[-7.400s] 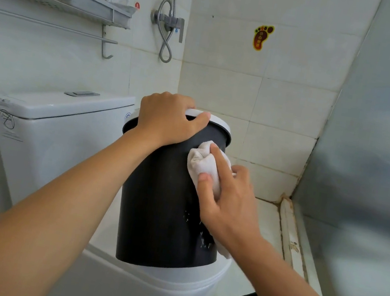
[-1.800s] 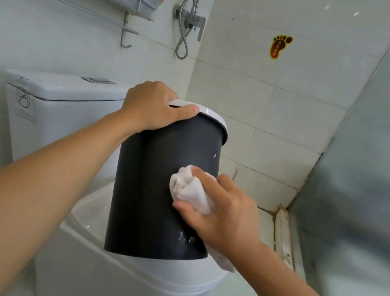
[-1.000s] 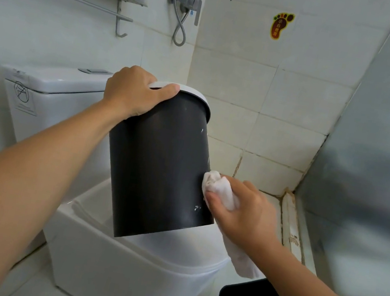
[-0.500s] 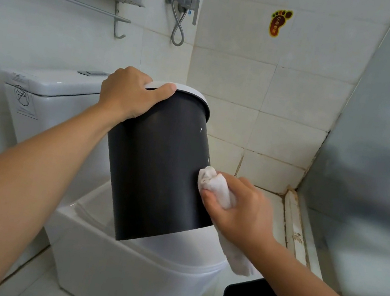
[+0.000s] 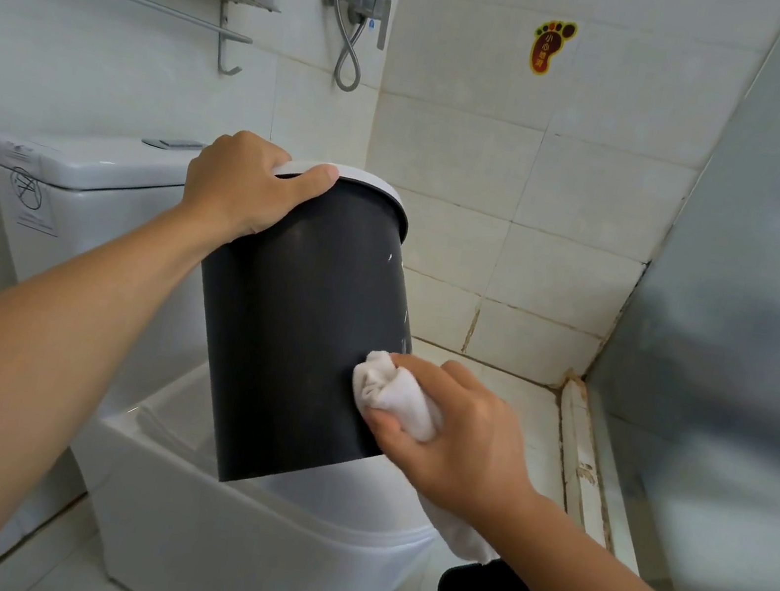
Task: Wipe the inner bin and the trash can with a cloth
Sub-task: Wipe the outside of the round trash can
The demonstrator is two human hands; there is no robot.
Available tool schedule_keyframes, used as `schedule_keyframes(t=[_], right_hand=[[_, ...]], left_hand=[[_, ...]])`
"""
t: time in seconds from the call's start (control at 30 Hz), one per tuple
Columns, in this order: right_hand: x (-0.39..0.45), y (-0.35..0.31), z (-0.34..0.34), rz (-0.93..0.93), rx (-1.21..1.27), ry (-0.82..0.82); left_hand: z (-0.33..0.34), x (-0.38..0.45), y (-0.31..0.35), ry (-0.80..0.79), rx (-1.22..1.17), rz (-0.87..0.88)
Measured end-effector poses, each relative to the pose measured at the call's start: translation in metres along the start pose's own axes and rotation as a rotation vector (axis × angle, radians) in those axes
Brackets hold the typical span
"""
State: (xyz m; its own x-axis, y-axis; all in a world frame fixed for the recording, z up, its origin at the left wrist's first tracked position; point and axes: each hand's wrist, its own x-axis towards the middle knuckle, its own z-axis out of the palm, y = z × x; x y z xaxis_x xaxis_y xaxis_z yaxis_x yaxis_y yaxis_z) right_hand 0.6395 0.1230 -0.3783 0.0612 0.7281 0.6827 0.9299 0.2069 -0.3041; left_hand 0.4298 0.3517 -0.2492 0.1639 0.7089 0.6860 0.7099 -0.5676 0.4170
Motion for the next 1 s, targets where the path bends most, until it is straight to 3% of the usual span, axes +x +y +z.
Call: schedule_keyframes(t=[0.13, 0.3, 0.43, 0.5, 0.7, 1.0], right_hand=[[0.007, 0.006, 0.003, 0.163, -0.032, 0.056], [-0.006, 0.001, 0.002, -0.085, 0.011, 0.006], [0.009, 0.008, -0.001, 0.136, -0.006, 0.016], [0.007, 0.003, 0.002, 0.150, -0.032, 0.046], [0.001, -0.010, 0.002, -0.274, -0.074, 0.033], [0.043, -0.004, -0.012, 0.094, -0.026, 0.130]], left_hand=[[-0.002, -0.001, 0.000, 0.008, 0.005, 0.000], [-0.001, -0.001, 0.003, -0.006, -0.005, 0.009], [-0.002, -0.001, 0.004, -0.006, 0.002, 0.023], [-0.002, -0.002, 0.006, -0.005, -0.004, 0.018], [0.000, -0.001, 0.016, -0.017, 0.011, 0.040], [-0.007, -0.007, 0.033, -0.113, -0.174, 0.175]])
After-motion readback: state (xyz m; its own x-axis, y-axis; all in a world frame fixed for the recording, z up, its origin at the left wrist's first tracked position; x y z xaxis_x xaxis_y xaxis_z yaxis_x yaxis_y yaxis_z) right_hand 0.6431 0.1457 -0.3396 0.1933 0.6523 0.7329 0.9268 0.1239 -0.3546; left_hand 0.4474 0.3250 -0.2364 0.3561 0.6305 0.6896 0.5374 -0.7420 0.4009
